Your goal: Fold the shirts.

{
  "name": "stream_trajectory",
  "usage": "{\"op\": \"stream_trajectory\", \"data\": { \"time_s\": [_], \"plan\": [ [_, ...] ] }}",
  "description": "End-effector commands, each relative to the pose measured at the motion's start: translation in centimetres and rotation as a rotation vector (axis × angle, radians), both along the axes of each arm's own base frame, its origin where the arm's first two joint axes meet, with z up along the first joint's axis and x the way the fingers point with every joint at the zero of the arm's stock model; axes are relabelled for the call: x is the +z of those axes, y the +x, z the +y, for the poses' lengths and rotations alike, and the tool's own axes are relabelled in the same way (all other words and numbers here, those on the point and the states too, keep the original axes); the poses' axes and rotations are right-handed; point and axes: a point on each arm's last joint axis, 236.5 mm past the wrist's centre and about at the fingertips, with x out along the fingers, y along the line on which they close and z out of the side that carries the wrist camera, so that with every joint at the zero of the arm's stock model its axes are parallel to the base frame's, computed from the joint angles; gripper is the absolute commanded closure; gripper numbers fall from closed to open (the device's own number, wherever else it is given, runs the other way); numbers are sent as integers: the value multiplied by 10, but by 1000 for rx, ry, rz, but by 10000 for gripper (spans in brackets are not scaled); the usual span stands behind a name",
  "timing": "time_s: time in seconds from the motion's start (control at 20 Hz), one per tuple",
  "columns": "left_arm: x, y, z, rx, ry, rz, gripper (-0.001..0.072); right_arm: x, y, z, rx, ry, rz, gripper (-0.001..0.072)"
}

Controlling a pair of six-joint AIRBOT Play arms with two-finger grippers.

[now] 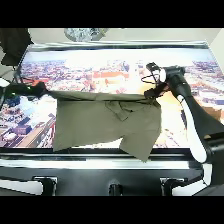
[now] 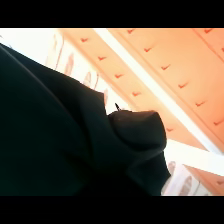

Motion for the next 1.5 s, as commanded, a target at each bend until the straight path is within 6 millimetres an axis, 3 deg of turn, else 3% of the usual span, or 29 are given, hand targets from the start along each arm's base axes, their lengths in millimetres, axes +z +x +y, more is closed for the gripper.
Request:
{"op": "stream_trajectory", "data": {
  "time_s": [0.0,0.05,0.1,0.15,0.2,0.25,0.35,0.4,0.5,0.55,0.7,0.95,1.2,1.3,1.4,1.45],
  "plan": [
    [-36,-4,-15,-4,-72,95,518,-13,17,11,-42,57,-41,642],
    [-30,-9,-12,-20,-76,109,318,2,18,2,-45,53,-59,491],
    [-25,-18,-4,-42,-65,137,268,19,15,-12,-35,41,-66,344],
    [-21,-34,11,-71,-28,191,268,36,9,-33,-8,16,-66,301],
    [-22,-56,27,-75,8,269,268,49,-4,-60,3,-7,-40,301],
    [-24,-81,42,-63,36,360,243,54,-25,-85,-4,-12,24,302],
    [-31,-131,51,-67,31,505,229,47,-79,-109,-24,100,226,307],
    [-36,-153,46,-66,5,555,229,42,-101,-107,-7,190,304,305],
    [-54,-199,30,-68,-34,633,229,27,-140,-102,-11,338,449,176],
    [-63,-220,22,-73,-47,654,230,18,-154,-103,-24,362,500,154],
    [-82,-259,5,-83,-68,693,232,-10,-180,-92,-19,401,570,157],
    [-102,-280,-8,-120,-75,714,232,-34,-191,-77,-9,460,586,156],
    [-120,-291,-16,-108,-72,726,232,-36,-186,-78,-16,453,558,156],
    [-126,-283,-17,-83,-66,690,238,-37,-184,-78,-18,450,549,156],
    [-130,-269,-19,-35,-54,652,357,-38,-183,-79,-23,449,544,155],
    [-132,-265,-19,-21,-43,645,489,-38,-183,-78,-23,450,543,155]
  ]
}}
